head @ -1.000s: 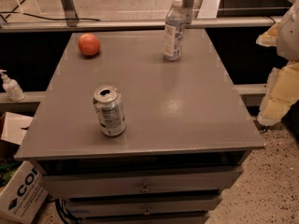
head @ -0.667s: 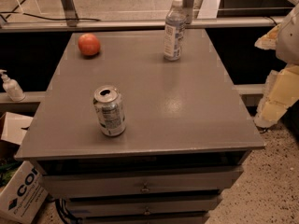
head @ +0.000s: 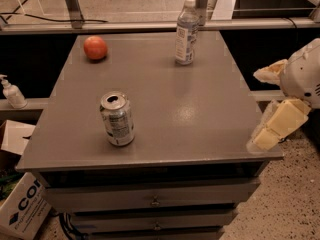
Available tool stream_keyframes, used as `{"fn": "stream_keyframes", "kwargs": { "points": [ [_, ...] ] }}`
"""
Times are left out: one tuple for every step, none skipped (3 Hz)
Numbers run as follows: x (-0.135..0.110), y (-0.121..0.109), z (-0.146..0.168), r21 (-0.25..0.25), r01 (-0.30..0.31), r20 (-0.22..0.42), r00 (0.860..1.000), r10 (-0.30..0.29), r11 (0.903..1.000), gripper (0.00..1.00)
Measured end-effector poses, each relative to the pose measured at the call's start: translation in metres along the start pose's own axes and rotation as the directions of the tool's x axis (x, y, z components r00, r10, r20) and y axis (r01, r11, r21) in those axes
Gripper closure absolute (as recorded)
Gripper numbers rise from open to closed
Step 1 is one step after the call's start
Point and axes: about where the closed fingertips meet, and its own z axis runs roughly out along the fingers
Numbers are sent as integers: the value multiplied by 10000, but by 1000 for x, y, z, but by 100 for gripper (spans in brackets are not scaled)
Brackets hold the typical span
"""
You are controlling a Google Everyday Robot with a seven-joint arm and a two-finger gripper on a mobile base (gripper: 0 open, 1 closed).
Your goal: Move 7up can near apple
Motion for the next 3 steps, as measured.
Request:
{"fn": "stream_keyframes", "kwargs": {
  "points": [
    [-11, 15, 37, -861, -234, 1628, 9860, 372, 9960, 0],
    [-48, 33, 60, -1778, -140, 3482, 9343, 762, 9840, 0],
    [-61, 40, 67, -2037, -88, 4007, 9116, 915, 9790, 0]
  ]
}}
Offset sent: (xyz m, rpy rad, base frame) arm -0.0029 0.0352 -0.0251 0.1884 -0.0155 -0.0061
